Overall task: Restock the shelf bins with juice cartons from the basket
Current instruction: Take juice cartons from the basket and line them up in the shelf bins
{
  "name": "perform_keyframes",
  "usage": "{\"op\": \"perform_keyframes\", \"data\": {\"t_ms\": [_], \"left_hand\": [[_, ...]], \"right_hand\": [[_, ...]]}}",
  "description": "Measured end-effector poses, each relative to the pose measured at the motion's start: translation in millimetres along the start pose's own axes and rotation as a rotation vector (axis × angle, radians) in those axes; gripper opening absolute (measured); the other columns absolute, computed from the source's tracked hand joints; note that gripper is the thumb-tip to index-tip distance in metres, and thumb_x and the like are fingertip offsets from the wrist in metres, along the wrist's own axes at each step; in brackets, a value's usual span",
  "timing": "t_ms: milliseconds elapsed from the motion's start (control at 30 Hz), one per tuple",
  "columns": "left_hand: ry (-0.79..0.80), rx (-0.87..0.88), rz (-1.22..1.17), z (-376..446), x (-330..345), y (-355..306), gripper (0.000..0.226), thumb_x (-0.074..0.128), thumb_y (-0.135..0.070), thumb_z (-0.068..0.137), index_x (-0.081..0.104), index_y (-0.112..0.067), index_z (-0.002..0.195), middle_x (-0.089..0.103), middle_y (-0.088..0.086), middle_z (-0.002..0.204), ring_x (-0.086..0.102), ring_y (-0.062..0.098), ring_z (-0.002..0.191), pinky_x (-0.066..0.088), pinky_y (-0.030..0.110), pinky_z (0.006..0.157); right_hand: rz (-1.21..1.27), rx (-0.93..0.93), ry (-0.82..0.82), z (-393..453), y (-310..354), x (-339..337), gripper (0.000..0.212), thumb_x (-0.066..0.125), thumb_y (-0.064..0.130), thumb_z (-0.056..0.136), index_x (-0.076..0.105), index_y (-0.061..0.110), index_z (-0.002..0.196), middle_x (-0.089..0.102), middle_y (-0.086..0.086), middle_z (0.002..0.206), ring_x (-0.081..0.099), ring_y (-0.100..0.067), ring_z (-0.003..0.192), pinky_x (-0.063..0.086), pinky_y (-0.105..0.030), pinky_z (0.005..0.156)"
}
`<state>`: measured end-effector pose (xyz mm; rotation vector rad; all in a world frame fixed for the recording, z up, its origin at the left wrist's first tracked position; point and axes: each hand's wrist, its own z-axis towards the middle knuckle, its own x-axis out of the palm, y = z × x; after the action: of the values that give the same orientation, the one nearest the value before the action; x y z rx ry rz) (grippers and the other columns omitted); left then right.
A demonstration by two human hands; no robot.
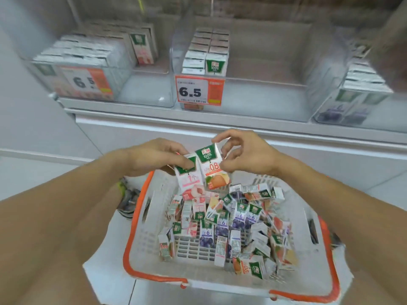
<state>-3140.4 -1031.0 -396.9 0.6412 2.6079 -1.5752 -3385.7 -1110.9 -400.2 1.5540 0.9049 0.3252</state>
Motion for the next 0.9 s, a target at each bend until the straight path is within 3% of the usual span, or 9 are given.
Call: {"op": "perform_keyframes", "data": {"t_ms": [100,167,267,433,600,700,800,867,900], "left_hand": [[-0.066,0.137,-0.169,-9.6,-0.5,-31.8,0.04,0.072,-0.033,0.078,0.066,-0.001,0.103,0.075,0.015,0.103,0.071,0.025,0.095,0.057,0.034,0.089],[-0.109,0.197,-0.299,-11.8,6.3,-39.2,0.045,0.072,-0.035,0.076,0.067,-0.004,0.108,0.074,0.014,0.102,0.071,0.024,0.091,0.059,0.035,0.081],[-0.161,0.211,-0.336,-8.8,20.5,-43.0,0.045,0.072,-0.038,0.077,0.065,-0.007,0.108,0.075,0.015,0.099,0.072,0.026,0.087,0.059,0.037,0.075],[-0.202,0.254,-0.32,-2.6,31.2,-55.7,0.046,0.078,-0.037,0.073,0.062,-0.007,0.104,0.076,0.015,0.094,0.074,0.031,0.084,0.06,0.035,0.069],[-0.271,0.311,-0.296,1.1,26.6,-69.0,0.038,0.085,-0.031,0.064,0.07,-0.018,0.097,0.076,0.011,0.094,0.075,0.03,0.082,0.061,0.035,0.068],[-0.293,0.369,-0.294,4.4,23.3,-73.0,0.031,0.085,-0.03,0.062,0.073,-0.024,0.09,0.077,0.01,0.092,0.075,0.027,0.08,0.061,0.032,0.064],[-0.362,0.417,-0.278,7.1,20.7,-72.0,0.031,0.084,-0.036,0.064,0.074,-0.024,0.091,0.077,0.008,0.09,0.075,0.027,0.08,0.061,0.033,0.063],[-0.442,0.428,-0.271,8.1,16.2,-68.4,0.036,0.084,-0.044,0.062,0.073,-0.025,0.091,0.076,0.008,0.088,0.074,0.03,0.08,0.062,0.04,0.067],[-0.469,0.436,-0.256,8.2,12.9,-66.6,0.037,0.084,-0.047,0.061,0.073,-0.026,0.089,0.076,0.007,0.085,0.074,0.026,0.077,0.062,0.036,0.064]], "right_hand": [[0.144,-0.106,-0.033,-12.2,21.4,-18.0,0.051,0.073,-0.015,0.076,0.065,0.015,0.116,0.064,-0.02,0.091,0.067,-0.026,0.074,0.059,-0.038,0.066],[0.24,-0.142,-0.076,-18.1,23.8,-20.7,0.051,0.071,-0.018,0.077,0.064,0.013,0.116,0.065,-0.026,0.1,0.067,-0.03,0.082,0.058,-0.039,0.067],[0.259,-0.155,-0.194,-18.7,21.8,-14.3,0.046,0.071,-0.018,0.076,0.065,0.01,0.112,0.069,-0.018,0.1,0.066,-0.033,0.077,0.058,-0.039,0.061],[0.189,-0.162,-0.35,-15.0,29.0,-11.6,0.031,0.082,0.005,0.077,0.067,0.012,0.103,0.073,-0.01,0.097,0.07,-0.043,0.08,0.058,-0.056,0.064],[0.254,-0.19,-0.262,-21.2,39.1,-22.5,0.034,0.082,0.014,0.078,0.066,0.012,0.108,0.074,-0.005,0.099,0.073,-0.027,0.074,0.057,-0.034,0.057],[0.197,-0.224,-0.264,-23.4,44.8,-26.4,0.042,0.082,0.025,0.071,0.067,0.014,0.109,0.074,-0.005,0.099,0.071,-0.023,0.083,0.061,-0.038,0.068],[0.079,-0.299,-0.384,-23.3,56.7,-29.8,0.039,0.083,0.025,0.071,0.069,0.019,0.107,0.074,0.0,0.097,0.067,-0.018,0.088,0.059,-0.041,0.076],[0.022,-0.45,-0.555,-20.0,72.1,-32.6,0.035,0.085,0.017,0.076,0.068,0.025,0.106,0.073,0.011,0.096,0.066,-0.009,0.088,0.056,-0.029,0.07],[-0.002,-0.533,-0.653,-15.9,81.6,-35.6,0.035,0.083,0.015,0.078,0.066,0.026,0.106,0.072,0.013,0.097,0.067,-0.007,0.089,0.055,-0.023,0.068]]}}
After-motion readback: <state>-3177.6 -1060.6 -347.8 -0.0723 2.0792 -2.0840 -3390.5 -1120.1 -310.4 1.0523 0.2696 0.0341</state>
